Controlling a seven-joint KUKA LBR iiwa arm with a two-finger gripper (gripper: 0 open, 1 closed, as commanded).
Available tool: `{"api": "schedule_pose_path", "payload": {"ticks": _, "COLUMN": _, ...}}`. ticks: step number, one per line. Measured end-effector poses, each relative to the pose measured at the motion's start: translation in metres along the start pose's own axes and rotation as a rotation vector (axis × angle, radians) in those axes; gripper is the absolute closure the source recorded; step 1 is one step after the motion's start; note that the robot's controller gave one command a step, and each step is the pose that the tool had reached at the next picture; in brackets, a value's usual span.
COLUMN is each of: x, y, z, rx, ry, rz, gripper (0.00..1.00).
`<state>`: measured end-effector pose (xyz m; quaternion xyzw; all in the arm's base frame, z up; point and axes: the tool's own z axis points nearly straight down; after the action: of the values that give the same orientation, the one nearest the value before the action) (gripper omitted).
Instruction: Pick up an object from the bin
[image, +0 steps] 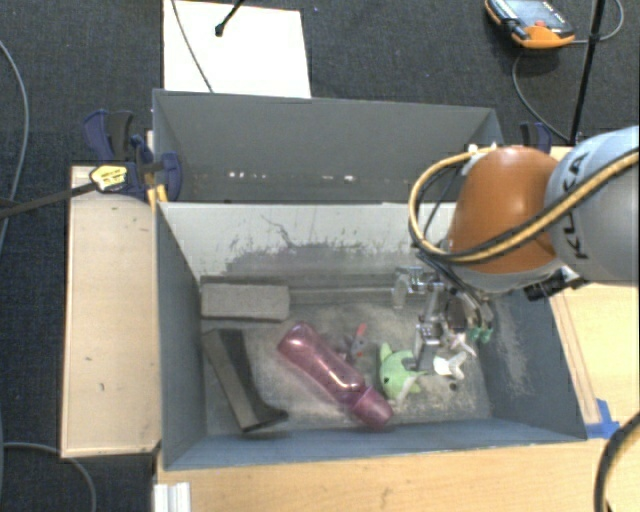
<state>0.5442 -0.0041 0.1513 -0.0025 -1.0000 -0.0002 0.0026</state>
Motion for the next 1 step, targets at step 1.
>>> {"api": "schedule_pose_path", "payload": {"ticks": 1, "x": -0.0016, "y": 0.0000, "z": -0.0045, "rx": 0.000, "ry": -0.008, "rz": 0.000, "gripper": 0.00}}
